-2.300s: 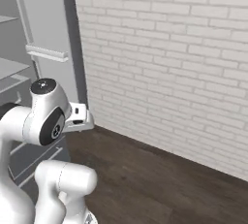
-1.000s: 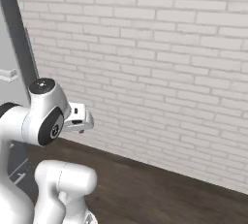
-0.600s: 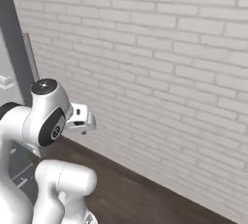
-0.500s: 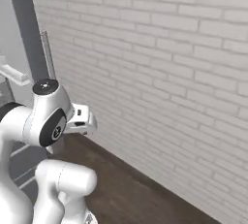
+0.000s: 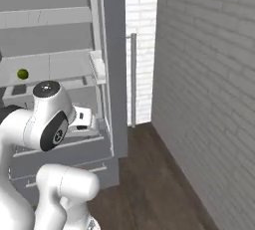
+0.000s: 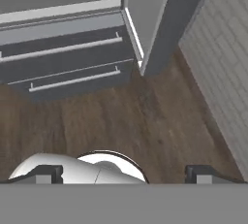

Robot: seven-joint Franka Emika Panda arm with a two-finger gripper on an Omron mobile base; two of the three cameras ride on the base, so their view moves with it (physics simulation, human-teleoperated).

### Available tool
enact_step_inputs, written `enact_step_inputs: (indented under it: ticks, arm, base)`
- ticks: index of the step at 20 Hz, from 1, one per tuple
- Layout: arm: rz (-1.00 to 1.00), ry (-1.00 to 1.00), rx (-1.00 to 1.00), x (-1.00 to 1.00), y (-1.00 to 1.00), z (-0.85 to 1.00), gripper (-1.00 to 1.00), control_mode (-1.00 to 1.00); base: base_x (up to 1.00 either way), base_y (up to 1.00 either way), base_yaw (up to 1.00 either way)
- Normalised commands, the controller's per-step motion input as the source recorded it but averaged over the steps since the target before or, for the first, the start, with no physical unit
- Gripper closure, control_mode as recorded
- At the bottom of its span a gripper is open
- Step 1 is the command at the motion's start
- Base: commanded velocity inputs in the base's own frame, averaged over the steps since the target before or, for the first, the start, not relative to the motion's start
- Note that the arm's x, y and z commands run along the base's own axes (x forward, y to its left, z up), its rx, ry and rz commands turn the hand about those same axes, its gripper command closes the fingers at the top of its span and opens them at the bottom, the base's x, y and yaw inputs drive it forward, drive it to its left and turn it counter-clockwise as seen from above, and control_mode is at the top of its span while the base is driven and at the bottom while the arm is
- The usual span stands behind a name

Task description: Place one lime and one steak in each tupperware on the nearby counter, to pack two identical lunches.

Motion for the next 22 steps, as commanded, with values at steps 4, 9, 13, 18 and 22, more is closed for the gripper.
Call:
enact_step_inputs:
  ticks: [4, 9, 13, 18, 22]
  arm:
    - [0.00, 0.00, 0.00, 0.00, 0.00, 0.00, -1.00, 1.00]
    - [0.00, 0.00, 0.00, 0.00, 0.00, 0.00, -1.00, 1.00]
    - [0.00, 0.00, 0.00, 0.00, 0.00, 0.00, -1.00, 1.00]
    - [0.00, 0.00, 0.00, 0.00, 0.00, 0.00, -1.00, 1.00]
    - [0.00, 0.00, 0.00, 0.00, 0.00, 0.00, -1.00, 1.00]
  base:
    - [0.69, -0.04, 0.78]
    - [0.74, -0.38, 0.63]
    - [0.46, -0.23, 0.49]
    - [0.26, -0.02, 0.39]
    - [0.36, -0.14, 0.37]
